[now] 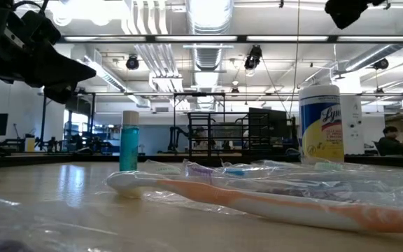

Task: Pick & Place toothbrushing station
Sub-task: Put the bottom blue mouthwash into the black wire organizer

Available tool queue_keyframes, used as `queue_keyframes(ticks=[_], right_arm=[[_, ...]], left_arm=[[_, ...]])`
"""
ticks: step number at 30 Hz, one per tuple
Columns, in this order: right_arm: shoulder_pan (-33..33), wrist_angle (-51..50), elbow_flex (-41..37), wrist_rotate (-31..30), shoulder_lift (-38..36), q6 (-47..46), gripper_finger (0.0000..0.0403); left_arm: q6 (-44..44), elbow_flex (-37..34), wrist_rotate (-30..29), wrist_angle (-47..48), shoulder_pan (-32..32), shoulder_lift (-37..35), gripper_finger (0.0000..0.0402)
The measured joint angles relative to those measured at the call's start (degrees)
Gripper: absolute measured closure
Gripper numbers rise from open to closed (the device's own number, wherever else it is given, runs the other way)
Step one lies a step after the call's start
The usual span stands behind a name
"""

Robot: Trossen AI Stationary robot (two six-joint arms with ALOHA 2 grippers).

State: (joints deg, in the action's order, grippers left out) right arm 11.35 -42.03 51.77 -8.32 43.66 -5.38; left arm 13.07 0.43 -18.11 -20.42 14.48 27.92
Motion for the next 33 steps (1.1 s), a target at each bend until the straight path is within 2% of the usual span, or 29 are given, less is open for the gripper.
queue_keyframes(ticks=[4,10,17,25,29,33], right_arm=[[3.05,-13.79,9.33,0.04,6.62,-6.76,0.0394],[10.78,-23.67,17.7,1.43,14.15,-15.16,0.0394],[18.65,-23.79,19.34,5.95,20.0,-20.83,0.0394],[21.49,-23.71,19.23,5.97,25.87,-28.02,0.039],[22.78,-22.84,19.23,6.21,28.73,-28.24,0.0363],[23.3,-20.22,19.22,6.9,31.81,-28.22,0.0321]], left_arm=[[0.59,0.0,0.0,0.08,0.0,-0.01,0.0394],[0.62,-0.04,0.0,0.04,0.0,-0.01,0.0394],[-0.14,-0.04,0.0,-0.05,-0.02,0.0,0.0394],[0.51,-0.07,0.0,0.5,-0.02,0.04,0.0394],[-0.32,-0.07,0.0,0.48,-0.02,0.04,0.0394],[-1.21,-0.07,0.0,0.47,-0.04,0.04,0.0394]])
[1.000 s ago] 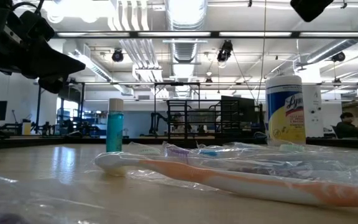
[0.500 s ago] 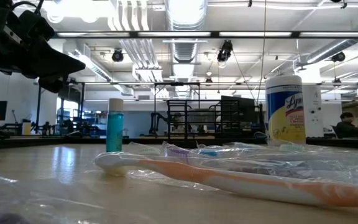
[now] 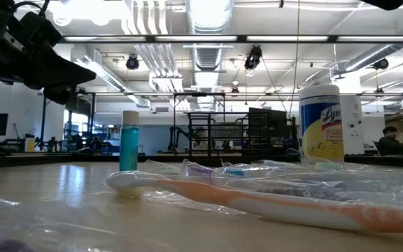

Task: Pick & Place toothbrushing station
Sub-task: Put the bottom blue mouthwash into the black wire organizer

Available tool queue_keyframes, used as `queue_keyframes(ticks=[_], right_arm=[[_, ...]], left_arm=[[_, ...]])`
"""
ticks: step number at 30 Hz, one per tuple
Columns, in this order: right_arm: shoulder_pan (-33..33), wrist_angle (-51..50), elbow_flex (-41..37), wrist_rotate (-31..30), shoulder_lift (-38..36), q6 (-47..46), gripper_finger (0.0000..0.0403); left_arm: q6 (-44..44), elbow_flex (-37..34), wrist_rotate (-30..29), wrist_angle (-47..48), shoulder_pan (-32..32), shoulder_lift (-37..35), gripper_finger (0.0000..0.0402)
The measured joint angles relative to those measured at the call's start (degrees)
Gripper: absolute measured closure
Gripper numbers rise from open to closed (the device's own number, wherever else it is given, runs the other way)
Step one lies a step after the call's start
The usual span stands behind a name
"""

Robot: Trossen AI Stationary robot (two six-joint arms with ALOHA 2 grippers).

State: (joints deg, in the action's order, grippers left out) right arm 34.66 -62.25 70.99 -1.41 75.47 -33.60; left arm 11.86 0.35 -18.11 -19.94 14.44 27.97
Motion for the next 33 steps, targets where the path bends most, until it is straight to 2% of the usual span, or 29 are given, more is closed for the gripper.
queue_keyframes(ticks=[7,14,20,33], right_arm=[[1.44,2.01,-0.01,3.79,4.81,-0.93,0.0249],[3.34,4.52,-0.03,4.06,7.74,-2.46,0.0203],[5.13,10.18,-0.03,4.03,10.11,-2.47,0.0183],[7.76,10.21,-0.03,0.38,17.54,-1.66,0.0168]], left_arm=[[0.35,-0.02,0.0,0.0,0.0,0.0,0.0394],[1.78,-0.02,0.01,-0.04,0.0,0.0,0.0394],[2.25,-0.02,0.0,-0.02,0.0,0.0,0.0394],[2.19,-0.02,-1.7,0.0,-0.02,-0.01,0.0394]])
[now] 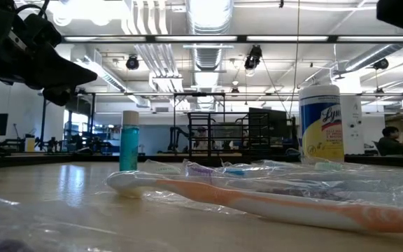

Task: Pick & Place toothbrushing station
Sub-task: Put the bottom blue mouthwash into the black wire organizer

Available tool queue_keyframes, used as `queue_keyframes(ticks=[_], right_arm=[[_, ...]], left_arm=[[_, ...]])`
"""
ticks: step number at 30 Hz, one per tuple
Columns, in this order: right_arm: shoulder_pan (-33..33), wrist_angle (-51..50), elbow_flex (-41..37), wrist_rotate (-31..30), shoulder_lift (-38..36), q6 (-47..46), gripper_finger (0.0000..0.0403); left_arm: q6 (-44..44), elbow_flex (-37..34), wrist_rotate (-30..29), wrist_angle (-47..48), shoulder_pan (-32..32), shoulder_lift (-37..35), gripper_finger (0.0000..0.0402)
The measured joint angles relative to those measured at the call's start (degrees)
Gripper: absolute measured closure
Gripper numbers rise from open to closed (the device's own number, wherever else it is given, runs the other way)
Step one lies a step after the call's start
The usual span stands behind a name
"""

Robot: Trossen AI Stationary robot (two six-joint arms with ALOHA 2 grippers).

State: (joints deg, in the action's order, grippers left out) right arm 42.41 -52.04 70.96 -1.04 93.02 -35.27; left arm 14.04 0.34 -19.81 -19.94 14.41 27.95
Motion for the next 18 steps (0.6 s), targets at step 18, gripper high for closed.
queue_keyframes(ticks=[18], right_arm=[[0.0,0.1,-0.84,-1.0,1.83,-0.88,0.0168]], left_arm=[[0.07,0.0,0.22,0.01,0.0,0.01,0.0394]])
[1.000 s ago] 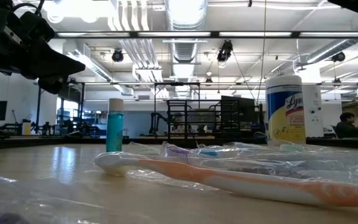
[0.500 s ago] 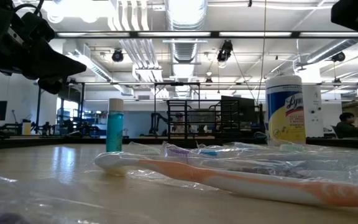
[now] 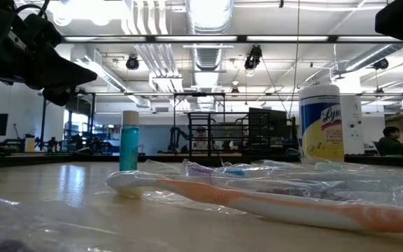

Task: Pick & Place toothbrushing station
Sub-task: Put the bottom blue mouthwash into the black wire organizer

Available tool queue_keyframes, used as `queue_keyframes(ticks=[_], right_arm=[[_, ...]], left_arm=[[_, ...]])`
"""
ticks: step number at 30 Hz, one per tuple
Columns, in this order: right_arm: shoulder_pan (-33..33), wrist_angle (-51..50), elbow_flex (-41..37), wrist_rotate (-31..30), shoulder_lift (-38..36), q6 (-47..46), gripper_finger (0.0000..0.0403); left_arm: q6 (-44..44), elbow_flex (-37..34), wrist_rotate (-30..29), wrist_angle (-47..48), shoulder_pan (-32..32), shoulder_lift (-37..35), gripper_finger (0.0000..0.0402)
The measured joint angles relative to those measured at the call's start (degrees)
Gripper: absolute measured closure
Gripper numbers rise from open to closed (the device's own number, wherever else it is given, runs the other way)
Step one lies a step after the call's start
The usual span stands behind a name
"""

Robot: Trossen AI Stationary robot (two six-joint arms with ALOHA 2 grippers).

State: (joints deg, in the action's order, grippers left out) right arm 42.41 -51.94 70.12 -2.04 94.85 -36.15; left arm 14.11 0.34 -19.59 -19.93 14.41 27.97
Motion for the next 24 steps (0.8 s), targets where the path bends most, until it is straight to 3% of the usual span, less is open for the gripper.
queue_keyframes(ticks=[24], right_arm=[[0.48,6.25,-3.73,0.56,0.0,-0.32,0.0184]], left_arm=[[-0.39,0.0,0.0,0.02,0.0,-0.02,0.0394]])
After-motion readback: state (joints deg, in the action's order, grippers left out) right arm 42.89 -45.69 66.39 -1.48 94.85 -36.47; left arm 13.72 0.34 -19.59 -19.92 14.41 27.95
